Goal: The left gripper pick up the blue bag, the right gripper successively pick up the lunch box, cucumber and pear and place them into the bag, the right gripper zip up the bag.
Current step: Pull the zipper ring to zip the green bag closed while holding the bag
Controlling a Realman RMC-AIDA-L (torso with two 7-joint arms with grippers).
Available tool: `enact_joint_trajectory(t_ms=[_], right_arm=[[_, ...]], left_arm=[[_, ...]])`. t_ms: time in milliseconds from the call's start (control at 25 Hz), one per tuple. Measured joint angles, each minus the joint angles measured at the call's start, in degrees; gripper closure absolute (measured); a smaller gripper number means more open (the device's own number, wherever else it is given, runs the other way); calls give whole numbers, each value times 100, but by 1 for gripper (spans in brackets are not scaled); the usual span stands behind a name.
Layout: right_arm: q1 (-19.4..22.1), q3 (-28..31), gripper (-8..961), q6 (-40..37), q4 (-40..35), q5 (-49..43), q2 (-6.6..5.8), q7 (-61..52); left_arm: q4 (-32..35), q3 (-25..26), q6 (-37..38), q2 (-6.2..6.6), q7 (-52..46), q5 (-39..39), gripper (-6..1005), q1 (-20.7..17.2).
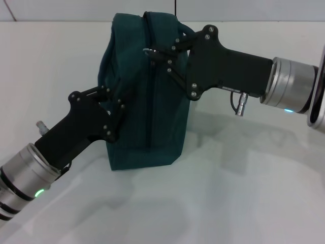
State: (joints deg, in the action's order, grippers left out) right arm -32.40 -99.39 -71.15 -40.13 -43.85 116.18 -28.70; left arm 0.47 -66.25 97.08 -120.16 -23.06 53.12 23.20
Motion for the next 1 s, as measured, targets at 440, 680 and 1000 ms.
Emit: enact_joint_trajectory(t_ms=[440, 680, 1000], right_arm=[[-46, -187, 934, -19, 83, 548, 0, -675], [-109, -145, 934, 167, 359, 1154, -23, -1008], [-130, 60, 934, 579, 651, 1559, -33, -1015]], left_arm=[[393, -18, 49, 39, 424, 53, 930, -275], [507, -29, 2, 97, 458, 209, 935, -335], [521, -3, -23, 144, 455, 268, 930, -389]])
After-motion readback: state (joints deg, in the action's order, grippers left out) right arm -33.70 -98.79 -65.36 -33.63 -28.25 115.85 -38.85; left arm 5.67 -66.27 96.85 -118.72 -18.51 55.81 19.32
